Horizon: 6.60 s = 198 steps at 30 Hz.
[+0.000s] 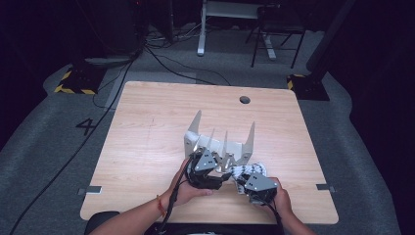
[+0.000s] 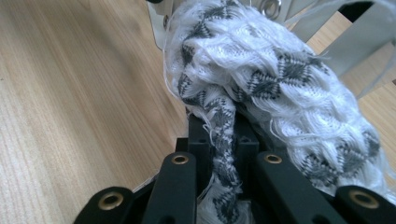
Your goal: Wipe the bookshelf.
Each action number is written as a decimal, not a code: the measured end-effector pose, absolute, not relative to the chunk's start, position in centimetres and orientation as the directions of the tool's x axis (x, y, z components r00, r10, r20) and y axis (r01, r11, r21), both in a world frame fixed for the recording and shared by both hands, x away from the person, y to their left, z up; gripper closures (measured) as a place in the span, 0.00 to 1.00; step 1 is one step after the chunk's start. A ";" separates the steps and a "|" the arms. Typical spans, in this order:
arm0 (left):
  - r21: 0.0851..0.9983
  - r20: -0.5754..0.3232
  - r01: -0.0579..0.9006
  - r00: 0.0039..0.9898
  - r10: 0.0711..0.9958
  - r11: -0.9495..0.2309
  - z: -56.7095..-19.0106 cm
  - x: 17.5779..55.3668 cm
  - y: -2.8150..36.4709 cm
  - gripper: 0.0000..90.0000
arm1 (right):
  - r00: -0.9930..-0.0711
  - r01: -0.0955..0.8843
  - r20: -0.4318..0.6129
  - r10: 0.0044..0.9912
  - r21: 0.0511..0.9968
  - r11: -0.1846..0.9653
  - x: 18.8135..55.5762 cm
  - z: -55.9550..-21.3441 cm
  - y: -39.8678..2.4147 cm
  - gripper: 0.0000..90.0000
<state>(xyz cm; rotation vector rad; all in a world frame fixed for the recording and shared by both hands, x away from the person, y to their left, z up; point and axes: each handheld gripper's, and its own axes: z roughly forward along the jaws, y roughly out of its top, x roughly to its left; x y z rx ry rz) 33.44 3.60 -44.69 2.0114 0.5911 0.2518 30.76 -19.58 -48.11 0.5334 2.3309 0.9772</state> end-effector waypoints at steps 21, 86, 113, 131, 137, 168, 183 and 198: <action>0.858 0.069 0.254 0.804 0.590 -0.447 -44.8 31.4 10.4 0.30 | -0.747 0.176 -0.316 0.585 0.755 0.631 31.6 -48.0 -20.8 0.91; 0.885 0.073 0.124 0.916 0.395 -0.450 -39.1 35.9 7.8 0.89 | -0.754 0.166 -0.317 0.576 0.756 0.633 34.6 -47.4 -18.5 0.90; 0.889 0.072 0.123 0.914 0.400 -0.441 -39.2 35.2 7.2 0.91 | -0.793 0.106 -0.325 0.516 0.760 0.642 33.3 -47.2 -16.3 0.91; 0.890 0.087 0.111 0.911 0.403 -0.442 -39.2 35.2 7.2 0.91 | -0.659 0.028 -0.358 0.661 0.867 0.498 32.6 -42.4 -20.4 0.91; 0.892 0.085 0.108 0.914 0.397 -0.439 -39.2 35.2 7.2 0.91 | -0.610 0.150 -0.313 0.728 0.856 0.494 34.8 -44.3 -23.2 0.91; 0.896 0.062 0.126 0.914 0.400 -0.426 -39.3 34.0 6.0 0.92 | -0.714 0.021 -0.313 0.626 0.884 0.466 31.9 -42.7 -19.6 0.91; 0.896 0.087 0.109 0.908 0.411 -0.431 -39.4 33.8 6.2 0.84 | -0.770 0.179 -0.278 0.575 0.770 0.612 32.9 -47.7 -19.4 0.91; 0.900 0.078 0.116 0.905 0.418 -0.419 -39.4 34.1 6.4 0.86 | -0.785 -0.023 -0.349 0.512 0.843 0.538 31.1 -44.8 -15.5 0.91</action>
